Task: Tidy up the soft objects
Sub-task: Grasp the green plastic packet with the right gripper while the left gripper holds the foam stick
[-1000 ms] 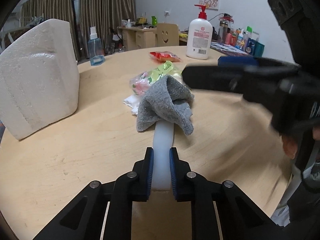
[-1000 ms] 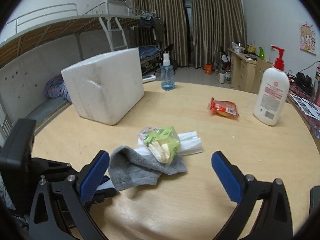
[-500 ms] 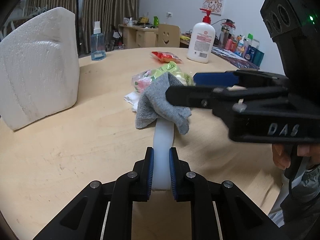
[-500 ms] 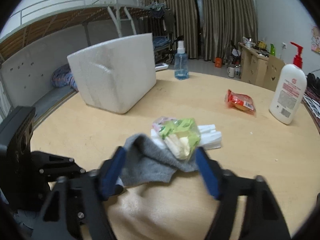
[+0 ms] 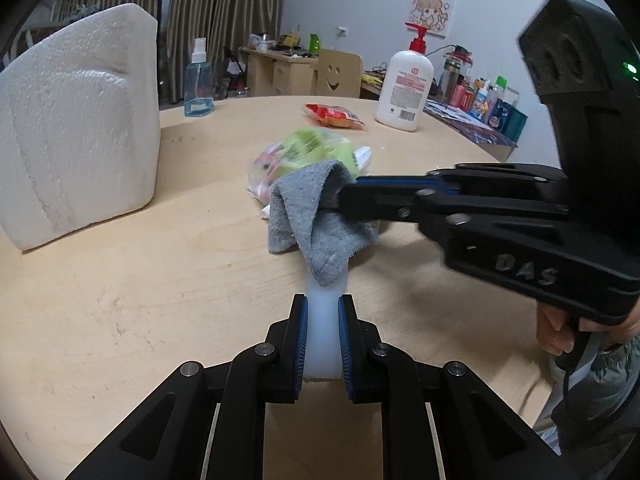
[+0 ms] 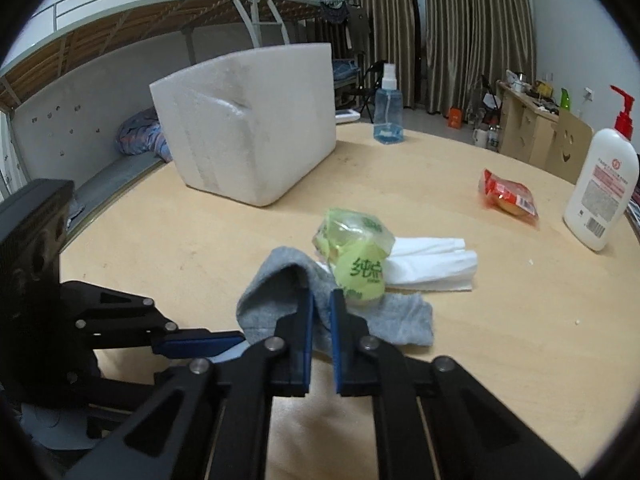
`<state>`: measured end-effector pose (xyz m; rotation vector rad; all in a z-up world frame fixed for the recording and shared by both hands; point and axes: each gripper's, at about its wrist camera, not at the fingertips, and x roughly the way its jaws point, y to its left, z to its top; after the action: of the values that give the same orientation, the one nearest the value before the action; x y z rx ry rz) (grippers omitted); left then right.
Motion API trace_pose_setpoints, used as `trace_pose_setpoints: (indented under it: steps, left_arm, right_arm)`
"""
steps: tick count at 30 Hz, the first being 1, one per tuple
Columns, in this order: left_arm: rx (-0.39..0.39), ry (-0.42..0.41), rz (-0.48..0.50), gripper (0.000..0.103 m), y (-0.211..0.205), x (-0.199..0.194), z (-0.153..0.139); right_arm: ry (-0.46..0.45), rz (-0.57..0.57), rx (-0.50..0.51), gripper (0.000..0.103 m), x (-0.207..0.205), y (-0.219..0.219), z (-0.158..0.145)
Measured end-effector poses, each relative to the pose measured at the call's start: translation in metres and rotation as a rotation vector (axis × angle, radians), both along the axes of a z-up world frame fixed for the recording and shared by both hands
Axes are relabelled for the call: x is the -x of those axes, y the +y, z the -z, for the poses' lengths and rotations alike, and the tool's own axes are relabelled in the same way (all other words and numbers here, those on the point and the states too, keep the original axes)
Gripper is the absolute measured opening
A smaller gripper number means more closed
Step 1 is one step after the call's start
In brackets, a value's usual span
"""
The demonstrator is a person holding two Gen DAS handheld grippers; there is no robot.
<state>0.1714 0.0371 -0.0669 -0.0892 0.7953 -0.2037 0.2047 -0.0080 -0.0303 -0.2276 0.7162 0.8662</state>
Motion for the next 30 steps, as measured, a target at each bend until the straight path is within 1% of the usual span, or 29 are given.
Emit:
trace_pose_setpoints:
  steps: [4,8,11,14,16,17,18,19,20,24,27,30]
  left_arm:
    - [0.006,-0.002,0.0,0.016,0.001,0.0,0.0]
    - [0.005,-0.005,-0.002,0.016,0.001,0.001,0.0]
    - [0.003,-0.007,-0.002,0.016,0.001,0.001,-0.001]
    - [0.006,-0.005,-0.003,0.016,0.001,0.001,0.0]
    - [0.01,-0.004,-0.003,0.016,0.001,0.001,0.0]
    - [0.008,-0.006,-0.003,0.016,0.001,0.001,0.0]
    - [0.009,-0.007,-0.003,0.016,0.001,0.001,0.0]
    - [0.012,-0.009,-0.005,0.016,0.001,0.002,0.0]
    - [0.013,-0.01,-0.005,0.016,0.002,0.002,0.0]
    - [0.014,-0.011,-0.003,0.016,0.002,0.003,0.0]
    - [0.017,-0.013,-0.001,0.016,0.001,0.003,0.0]
    - [0.019,-0.013,0.001,0.016,0.002,0.004,0.0]
  right_arm:
    - [0.008,0.021,-0.048,0.01,0.002,-0.014,-0.006]
    - [0.013,0.073,-0.088,0.01,0.002,-0.032,-0.01]
    - [0.0,0.115,-0.082,0.01,0.002,-0.044,-0.012]
    - [0.013,0.06,-0.11,0.011,0.006,-0.04,-0.017]
    - [-0.014,0.029,-0.102,0.02,0.011,-0.03,-0.022]
    - [-0.028,0.018,-0.097,0.035,0.011,-0.024,-0.024]
    - [-0.038,0.024,-0.095,0.047,0.009,-0.021,-0.025]
    - [-0.042,0.036,-0.09,0.051,0.004,-0.017,-0.026]
    - [-0.037,0.043,-0.086,0.053,-0.003,-0.012,-0.027]
    - [-0.026,0.078,-0.043,0.053,-0.026,-0.002,-0.022]
    - [0.028,0.089,-0.03,0.053,-0.04,0.0,-0.013]
    - [0.06,0.095,-0.022,0.053,-0.046,-0.001,-0.007]
